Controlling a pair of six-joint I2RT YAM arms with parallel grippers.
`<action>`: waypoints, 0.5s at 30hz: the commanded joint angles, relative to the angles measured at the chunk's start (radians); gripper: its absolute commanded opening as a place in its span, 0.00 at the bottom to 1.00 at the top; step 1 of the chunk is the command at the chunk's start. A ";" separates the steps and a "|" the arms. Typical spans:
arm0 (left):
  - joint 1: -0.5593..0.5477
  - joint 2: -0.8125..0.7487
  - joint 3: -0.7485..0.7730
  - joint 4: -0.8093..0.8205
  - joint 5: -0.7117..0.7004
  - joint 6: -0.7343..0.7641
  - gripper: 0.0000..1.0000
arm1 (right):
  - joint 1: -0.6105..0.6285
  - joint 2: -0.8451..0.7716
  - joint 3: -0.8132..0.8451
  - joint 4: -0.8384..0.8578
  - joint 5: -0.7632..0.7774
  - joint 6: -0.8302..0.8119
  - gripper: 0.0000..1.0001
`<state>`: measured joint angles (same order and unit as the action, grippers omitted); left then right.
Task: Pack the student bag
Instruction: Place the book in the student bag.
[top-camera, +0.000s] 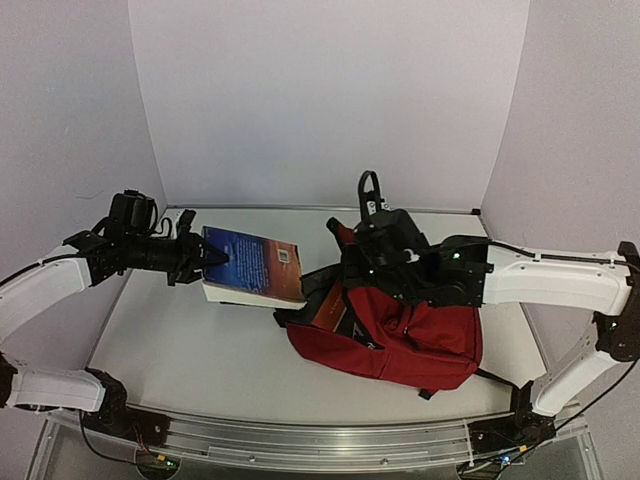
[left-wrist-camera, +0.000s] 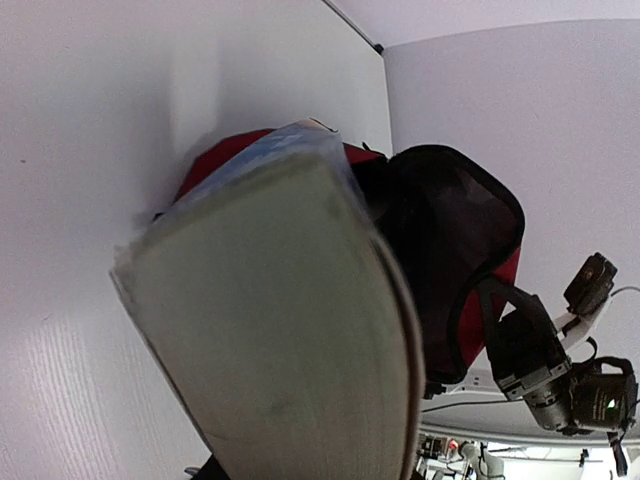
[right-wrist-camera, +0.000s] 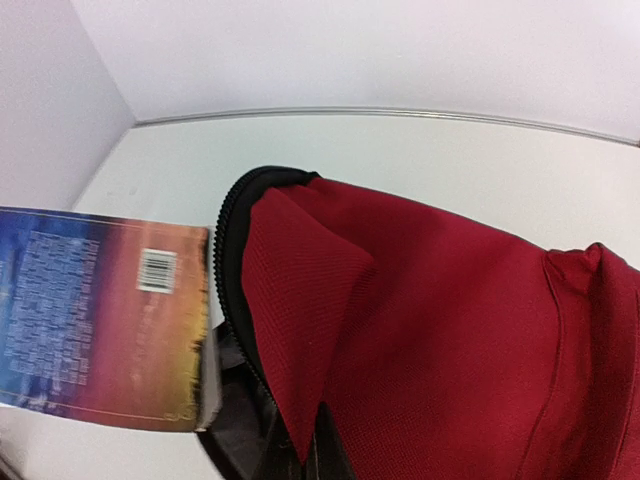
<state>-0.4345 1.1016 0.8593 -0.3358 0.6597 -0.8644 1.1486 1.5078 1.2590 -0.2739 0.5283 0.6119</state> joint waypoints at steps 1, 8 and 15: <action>-0.090 0.038 0.050 0.330 0.090 -0.077 0.00 | -0.032 -0.066 -0.077 0.342 -0.254 -0.066 0.00; -0.167 0.108 0.059 0.452 0.067 -0.129 0.00 | -0.042 -0.129 -0.155 0.500 -0.381 -0.060 0.00; -0.189 0.135 0.030 0.601 0.091 -0.209 0.00 | -0.042 -0.176 -0.159 0.538 -0.376 -0.090 0.00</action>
<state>-0.6139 1.2598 0.8593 -0.0542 0.6881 -1.0109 1.0992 1.4077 1.0756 0.0698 0.2016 0.5514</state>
